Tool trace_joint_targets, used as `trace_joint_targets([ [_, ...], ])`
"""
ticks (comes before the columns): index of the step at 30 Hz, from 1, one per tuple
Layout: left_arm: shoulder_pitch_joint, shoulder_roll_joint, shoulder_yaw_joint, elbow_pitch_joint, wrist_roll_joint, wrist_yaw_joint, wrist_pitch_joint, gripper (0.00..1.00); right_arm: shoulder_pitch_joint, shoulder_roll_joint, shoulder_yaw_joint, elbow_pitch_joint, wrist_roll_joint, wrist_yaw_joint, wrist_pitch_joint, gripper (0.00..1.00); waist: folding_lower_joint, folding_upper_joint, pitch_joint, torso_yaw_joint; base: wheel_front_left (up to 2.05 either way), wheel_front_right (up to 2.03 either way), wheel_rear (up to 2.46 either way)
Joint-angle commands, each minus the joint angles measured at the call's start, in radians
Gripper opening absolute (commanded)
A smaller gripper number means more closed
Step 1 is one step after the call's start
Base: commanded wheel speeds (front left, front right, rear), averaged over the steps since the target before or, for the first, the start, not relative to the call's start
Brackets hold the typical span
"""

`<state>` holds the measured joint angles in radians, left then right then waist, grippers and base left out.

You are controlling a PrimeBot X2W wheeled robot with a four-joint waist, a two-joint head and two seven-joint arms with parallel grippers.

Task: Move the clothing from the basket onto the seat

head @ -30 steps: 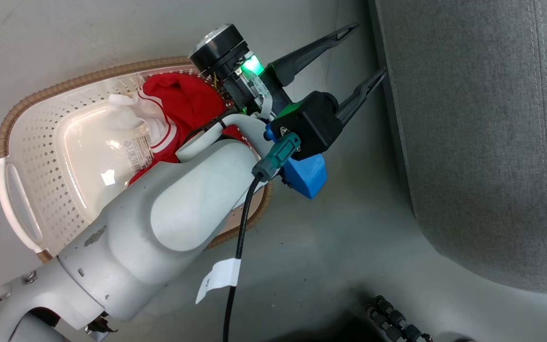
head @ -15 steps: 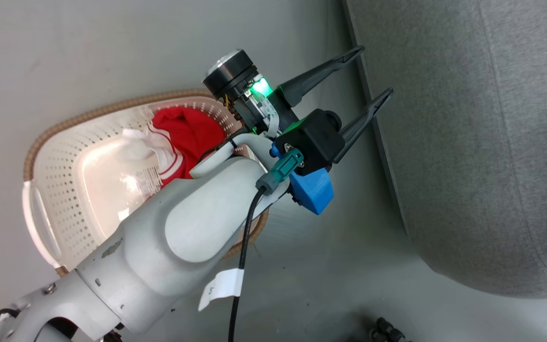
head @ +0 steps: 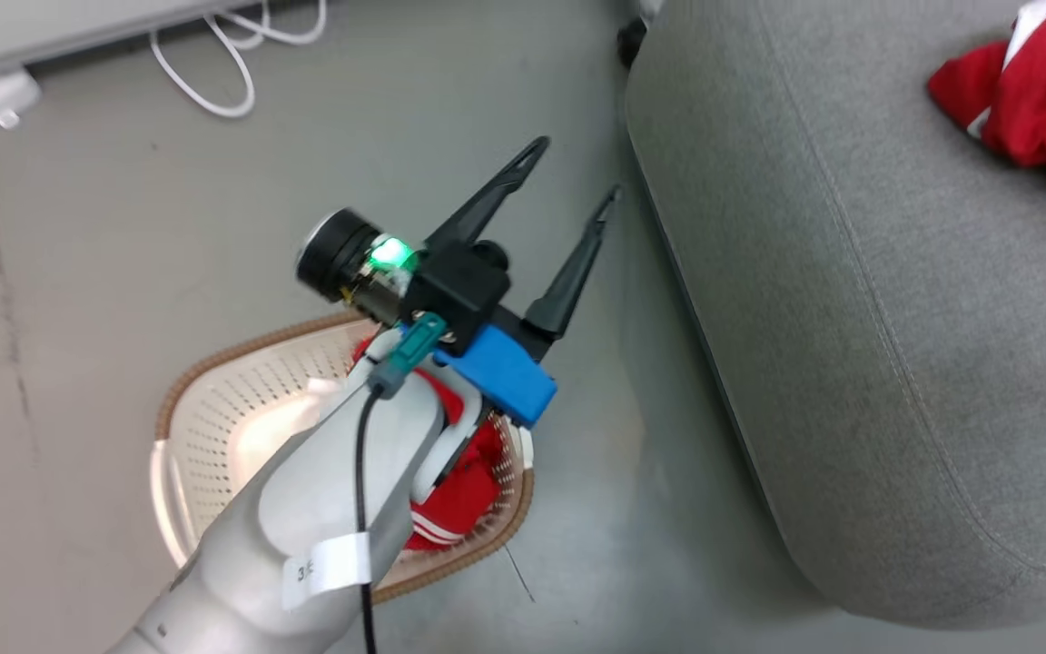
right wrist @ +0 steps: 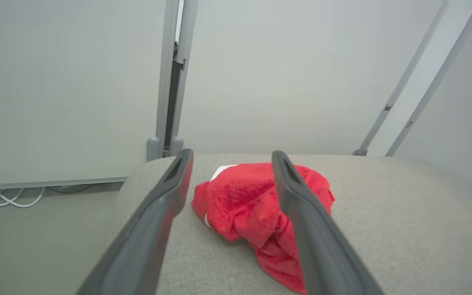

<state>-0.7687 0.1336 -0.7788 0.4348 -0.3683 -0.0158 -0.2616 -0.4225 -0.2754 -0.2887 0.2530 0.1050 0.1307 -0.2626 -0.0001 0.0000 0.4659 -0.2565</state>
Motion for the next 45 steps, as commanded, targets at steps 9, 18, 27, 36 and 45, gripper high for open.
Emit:
trace_joint_targets([
  [9, 0.173, 0.003, 0.222, -0.060, 0.024, 0.031, -0.005, 1.00, 0.055, 0.051, 0.139, -0.085, 0.005, 0.000, -0.002, 1.00, 0.0001, 0.0000, -0.190, 0.126, 0.00, 0.00, 0.00],
  [18, 0.337, -0.015, 0.433, -0.094, 0.069, 0.012, -0.005, 1.00, 0.135, 0.099, 0.211, -0.112, -0.015, 0.000, -0.002, 1.00, 0.0001, 0.0000, -0.286, 0.219, 0.00, 0.00, 0.00],
  [27, 0.485, -0.043, 0.583, -0.143, 0.146, -0.029, -0.004, 1.00, 0.249, 0.147, 0.214, -0.147, -0.019, 0.000, -0.002, 1.00, 0.0001, 0.0000, -0.361, 0.265, 0.00, 0.00, 0.00],
  [36, 0.604, -0.074, 0.685, -0.179, 0.191, -0.080, -0.004, 1.00, 0.346, 0.182, 0.204, -0.113, -0.022, 0.000, -0.002, 1.00, 0.0001, 0.0000, -0.420, 0.276, 0.00, 0.00, 0.00],
  [45, 0.641, -0.082, 0.710, -0.183, 0.212, -0.099, -0.004, 1.00, 0.387, 0.201, 0.204, -0.088, -0.018, 0.000, -0.002, 1.00, 0.0001, 0.0000, -0.434, 0.283, 0.00, 0.00, 0.00],
])
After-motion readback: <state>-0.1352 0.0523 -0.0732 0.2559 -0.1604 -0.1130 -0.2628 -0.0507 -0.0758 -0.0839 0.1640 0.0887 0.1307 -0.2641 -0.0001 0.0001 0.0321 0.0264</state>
